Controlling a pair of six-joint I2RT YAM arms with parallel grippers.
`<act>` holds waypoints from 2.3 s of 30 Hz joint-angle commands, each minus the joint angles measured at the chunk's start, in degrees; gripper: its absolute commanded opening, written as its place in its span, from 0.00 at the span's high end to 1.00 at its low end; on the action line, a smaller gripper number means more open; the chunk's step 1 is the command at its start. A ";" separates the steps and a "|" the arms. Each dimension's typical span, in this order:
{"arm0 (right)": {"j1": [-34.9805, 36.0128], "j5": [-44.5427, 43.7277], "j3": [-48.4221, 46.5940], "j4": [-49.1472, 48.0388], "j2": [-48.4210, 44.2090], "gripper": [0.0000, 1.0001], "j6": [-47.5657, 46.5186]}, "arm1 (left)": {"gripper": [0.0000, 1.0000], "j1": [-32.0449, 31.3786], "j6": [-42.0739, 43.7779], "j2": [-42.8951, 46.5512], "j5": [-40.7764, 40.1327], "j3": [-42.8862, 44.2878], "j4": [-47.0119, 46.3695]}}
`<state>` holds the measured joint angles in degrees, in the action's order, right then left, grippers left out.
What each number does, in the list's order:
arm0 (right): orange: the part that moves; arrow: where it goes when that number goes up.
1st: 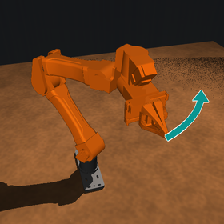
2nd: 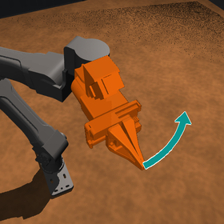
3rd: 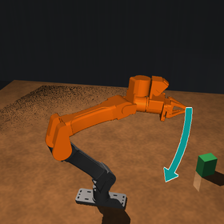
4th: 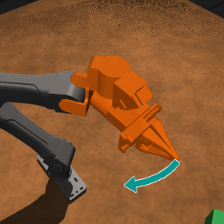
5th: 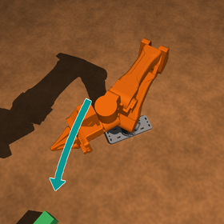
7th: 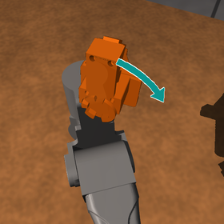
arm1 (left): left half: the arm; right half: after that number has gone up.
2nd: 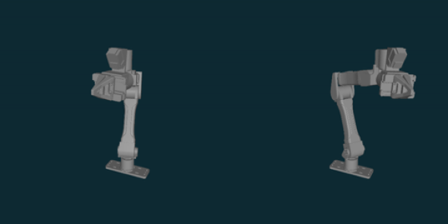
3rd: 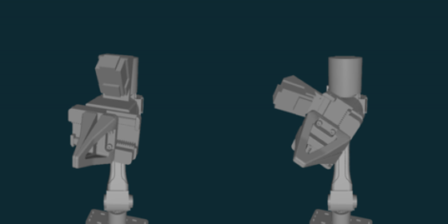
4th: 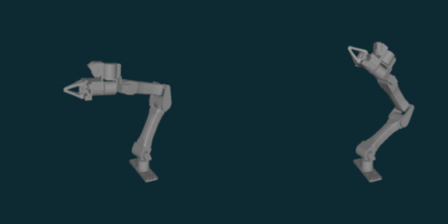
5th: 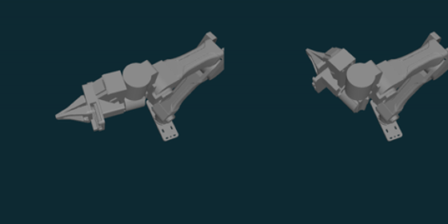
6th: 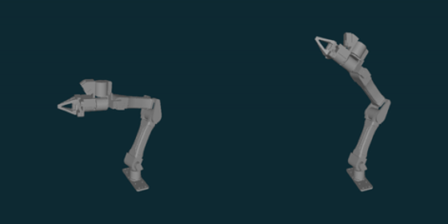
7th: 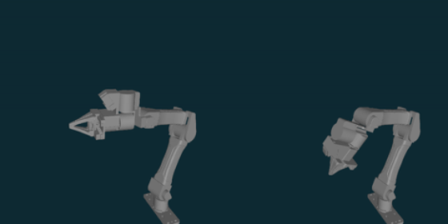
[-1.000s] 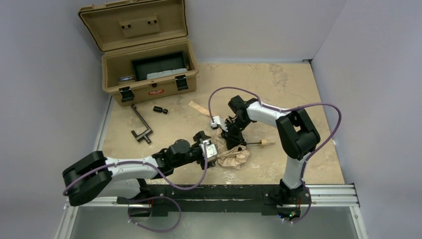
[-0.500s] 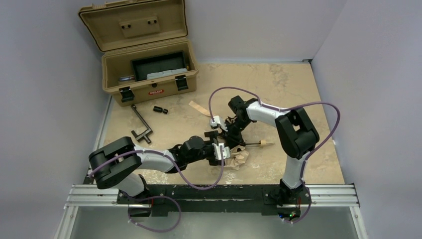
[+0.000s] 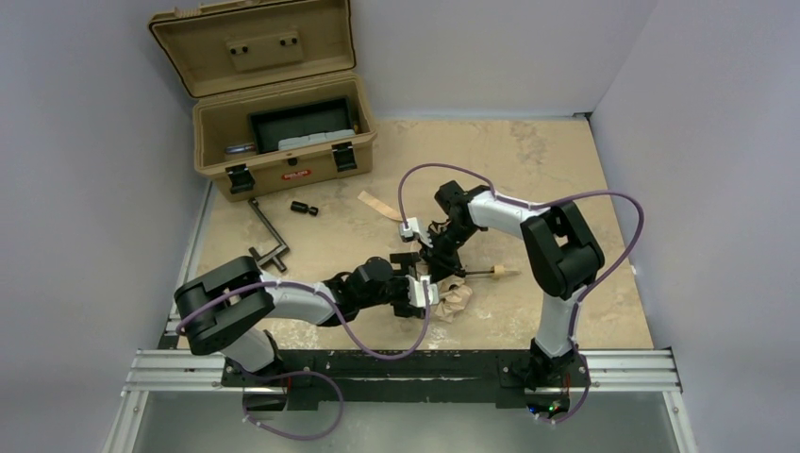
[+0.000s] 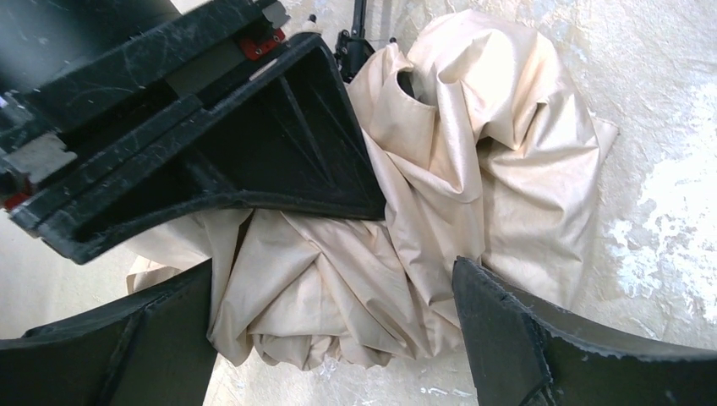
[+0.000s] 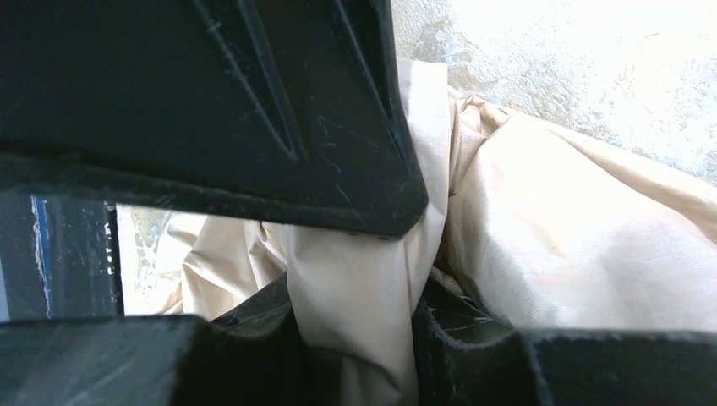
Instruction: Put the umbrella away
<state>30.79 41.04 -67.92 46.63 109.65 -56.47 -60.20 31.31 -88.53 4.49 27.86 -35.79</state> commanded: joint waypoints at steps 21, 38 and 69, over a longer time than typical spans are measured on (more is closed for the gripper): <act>-3.10 3.42 1.58 2.92 -1.61 0.55 -6.68 | 0.61 2.62 -0.81 -12.04 4.17 9.65 21.36; -15.60 9.18 -1.72 9.18 -11.92 0.31 -15.85 | 1.00 6.59 -4.00 -16.41 16.34 16.93 33.67; -8.08 -0.35 26.74 -13.86 -41.35 0.01 -31.75 | 1.00 12.66 -28.72 -30.63 31.60 30.15 49.35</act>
<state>18.92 46.35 -43.72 41.71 67.92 -93.60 -46.52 6.94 -111.72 38.20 61.98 -4.03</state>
